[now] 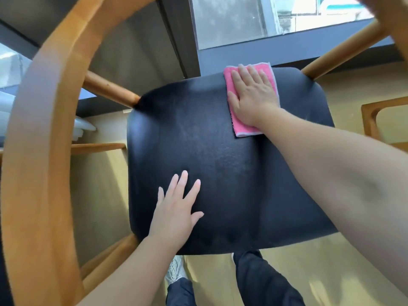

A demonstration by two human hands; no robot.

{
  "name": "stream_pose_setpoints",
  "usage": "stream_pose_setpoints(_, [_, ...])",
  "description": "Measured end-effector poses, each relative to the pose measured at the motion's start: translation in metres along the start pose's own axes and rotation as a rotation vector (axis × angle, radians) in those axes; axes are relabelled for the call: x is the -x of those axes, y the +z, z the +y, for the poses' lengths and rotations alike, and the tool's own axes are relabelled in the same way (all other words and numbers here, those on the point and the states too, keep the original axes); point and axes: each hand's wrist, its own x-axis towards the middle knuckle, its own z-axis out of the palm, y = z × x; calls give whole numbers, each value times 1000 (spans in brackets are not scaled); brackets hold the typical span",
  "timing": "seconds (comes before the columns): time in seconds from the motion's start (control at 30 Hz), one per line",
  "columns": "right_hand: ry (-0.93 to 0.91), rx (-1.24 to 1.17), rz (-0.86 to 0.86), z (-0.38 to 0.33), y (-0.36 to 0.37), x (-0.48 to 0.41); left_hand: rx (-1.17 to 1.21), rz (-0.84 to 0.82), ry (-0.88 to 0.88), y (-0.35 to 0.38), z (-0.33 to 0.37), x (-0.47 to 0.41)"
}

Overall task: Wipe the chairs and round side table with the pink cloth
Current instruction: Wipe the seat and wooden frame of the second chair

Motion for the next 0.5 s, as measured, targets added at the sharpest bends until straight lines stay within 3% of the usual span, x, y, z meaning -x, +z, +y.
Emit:
stream_pose_setpoints(0.27, [80,-39,42,2,2,10,-23,-71,0,-3,3,-1])
stream_pose_setpoints(0.5, [139,-84,53,3,33,97,-51,-136,2,-13,7,-3])
